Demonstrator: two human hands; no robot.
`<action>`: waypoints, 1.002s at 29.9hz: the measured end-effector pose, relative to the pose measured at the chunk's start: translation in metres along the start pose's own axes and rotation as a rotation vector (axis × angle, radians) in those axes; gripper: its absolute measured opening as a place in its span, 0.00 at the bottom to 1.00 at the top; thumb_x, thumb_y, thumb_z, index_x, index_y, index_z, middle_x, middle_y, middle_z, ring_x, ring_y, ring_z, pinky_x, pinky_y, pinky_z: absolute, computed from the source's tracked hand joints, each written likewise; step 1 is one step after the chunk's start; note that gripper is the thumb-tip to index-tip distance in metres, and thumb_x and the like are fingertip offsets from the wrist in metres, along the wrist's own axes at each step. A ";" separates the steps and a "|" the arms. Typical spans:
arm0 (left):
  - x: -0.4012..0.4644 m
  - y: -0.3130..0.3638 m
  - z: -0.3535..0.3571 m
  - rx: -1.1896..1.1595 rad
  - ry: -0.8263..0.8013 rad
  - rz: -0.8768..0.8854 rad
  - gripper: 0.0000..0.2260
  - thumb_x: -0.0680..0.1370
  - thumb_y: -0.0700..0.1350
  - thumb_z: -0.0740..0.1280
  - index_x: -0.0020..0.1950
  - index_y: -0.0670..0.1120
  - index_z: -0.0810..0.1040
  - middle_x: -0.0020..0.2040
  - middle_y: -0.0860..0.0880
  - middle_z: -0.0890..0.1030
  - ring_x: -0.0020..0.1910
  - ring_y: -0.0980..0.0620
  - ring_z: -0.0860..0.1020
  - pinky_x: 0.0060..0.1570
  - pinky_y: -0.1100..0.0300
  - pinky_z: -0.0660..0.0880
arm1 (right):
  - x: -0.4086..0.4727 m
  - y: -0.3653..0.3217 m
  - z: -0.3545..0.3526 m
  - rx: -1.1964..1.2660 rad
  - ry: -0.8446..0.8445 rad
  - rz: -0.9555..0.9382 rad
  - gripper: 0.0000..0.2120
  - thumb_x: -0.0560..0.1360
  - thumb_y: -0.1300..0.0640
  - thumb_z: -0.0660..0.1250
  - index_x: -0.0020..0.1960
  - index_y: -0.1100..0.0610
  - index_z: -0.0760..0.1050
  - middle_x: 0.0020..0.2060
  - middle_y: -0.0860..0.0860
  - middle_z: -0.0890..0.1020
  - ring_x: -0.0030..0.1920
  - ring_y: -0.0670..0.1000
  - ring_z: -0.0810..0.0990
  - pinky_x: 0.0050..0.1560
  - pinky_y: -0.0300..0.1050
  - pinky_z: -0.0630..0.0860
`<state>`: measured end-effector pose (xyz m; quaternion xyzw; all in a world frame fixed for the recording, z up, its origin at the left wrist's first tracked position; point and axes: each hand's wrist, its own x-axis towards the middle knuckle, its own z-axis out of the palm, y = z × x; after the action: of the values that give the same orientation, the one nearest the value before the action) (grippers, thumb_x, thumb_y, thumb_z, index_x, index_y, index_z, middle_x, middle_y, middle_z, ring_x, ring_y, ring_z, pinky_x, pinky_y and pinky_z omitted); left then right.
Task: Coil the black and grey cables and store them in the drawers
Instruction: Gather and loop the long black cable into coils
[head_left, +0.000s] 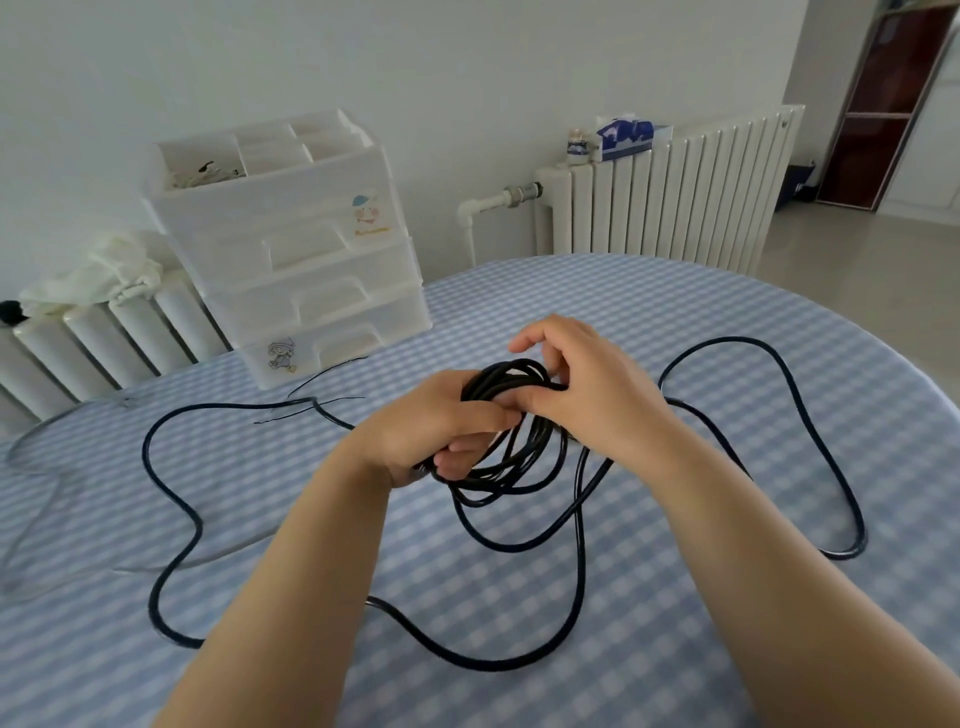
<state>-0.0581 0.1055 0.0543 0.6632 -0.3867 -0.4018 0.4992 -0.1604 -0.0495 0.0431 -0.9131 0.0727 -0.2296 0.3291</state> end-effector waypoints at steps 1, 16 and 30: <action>-0.001 0.001 0.000 0.000 -0.011 -0.003 0.04 0.74 0.39 0.65 0.43 0.43 0.70 0.23 0.51 0.63 0.18 0.56 0.59 0.19 0.66 0.58 | 0.002 0.002 0.000 0.018 -0.044 0.004 0.22 0.66 0.34 0.65 0.58 0.40 0.72 0.47 0.39 0.72 0.48 0.39 0.73 0.50 0.40 0.73; -0.003 0.006 0.004 -0.127 0.009 0.028 0.10 0.74 0.41 0.64 0.32 0.48 0.77 0.22 0.52 0.62 0.17 0.57 0.60 0.18 0.66 0.55 | 0.004 0.013 0.005 0.736 -0.389 0.120 0.40 0.64 0.32 0.69 0.53 0.69 0.74 0.27 0.47 0.75 0.35 0.48 0.81 0.55 0.52 0.78; -0.002 0.005 0.018 -0.309 -0.086 0.091 0.11 0.77 0.48 0.62 0.37 0.46 0.77 0.20 0.52 0.66 0.17 0.58 0.63 0.18 0.68 0.61 | -0.002 -0.012 0.000 0.870 -0.212 0.328 0.26 0.74 0.37 0.63 0.27 0.55 0.65 0.20 0.51 0.59 0.23 0.50 0.56 0.30 0.44 0.64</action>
<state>-0.0765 0.1003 0.0561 0.5426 -0.3707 -0.4615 0.5960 -0.1625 -0.0395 0.0502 -0.6853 0.0792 -0.0894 0.7184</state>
